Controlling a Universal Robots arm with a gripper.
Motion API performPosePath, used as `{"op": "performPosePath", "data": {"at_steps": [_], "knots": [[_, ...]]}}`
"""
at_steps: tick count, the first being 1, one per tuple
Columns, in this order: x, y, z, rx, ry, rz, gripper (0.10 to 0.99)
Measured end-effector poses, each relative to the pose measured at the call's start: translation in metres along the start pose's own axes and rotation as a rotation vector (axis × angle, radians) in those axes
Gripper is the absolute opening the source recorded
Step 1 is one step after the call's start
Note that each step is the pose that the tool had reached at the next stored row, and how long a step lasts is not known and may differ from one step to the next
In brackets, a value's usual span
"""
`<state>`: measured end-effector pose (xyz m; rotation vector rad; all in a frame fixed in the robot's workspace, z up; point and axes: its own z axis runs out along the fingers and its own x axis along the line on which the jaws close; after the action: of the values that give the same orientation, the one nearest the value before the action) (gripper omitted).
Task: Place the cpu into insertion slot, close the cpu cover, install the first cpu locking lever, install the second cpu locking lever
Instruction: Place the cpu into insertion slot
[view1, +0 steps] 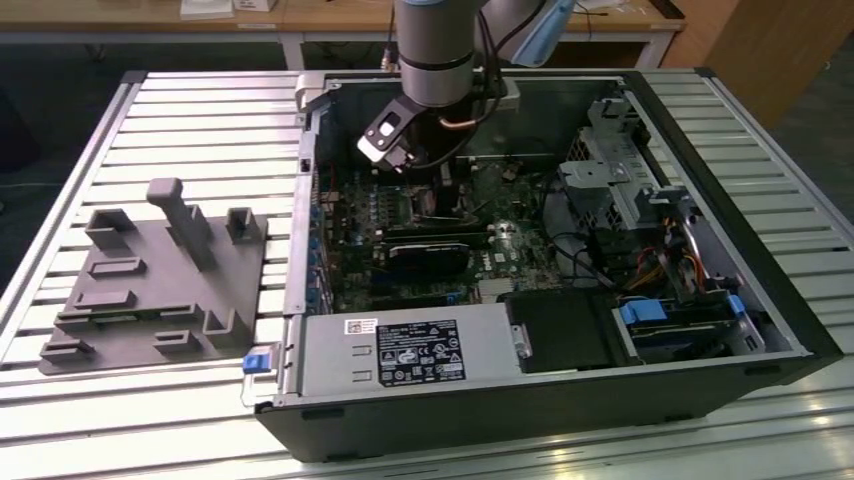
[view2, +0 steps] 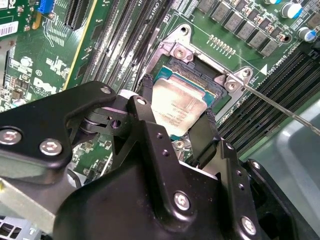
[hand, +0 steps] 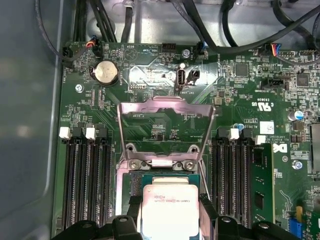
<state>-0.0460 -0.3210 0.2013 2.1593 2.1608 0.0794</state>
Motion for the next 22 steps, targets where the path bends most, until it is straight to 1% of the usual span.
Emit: {"op": "performPosePath", "data": {"at_steps": [4,9,16,22], "knots": [[0.0004,-0.0004,0.0018,0.000,0.0000,0.000,0.537],[0.0007,-0.0005,0.0022,0.000,0.0001,0.000,0.537],[0.0033,-0.0006,0.0028,0.000,0.0000,0.000,0.537],[0.0044,-0.0017,0.0055,0.000,0.0000,0.000,0.537]]}}
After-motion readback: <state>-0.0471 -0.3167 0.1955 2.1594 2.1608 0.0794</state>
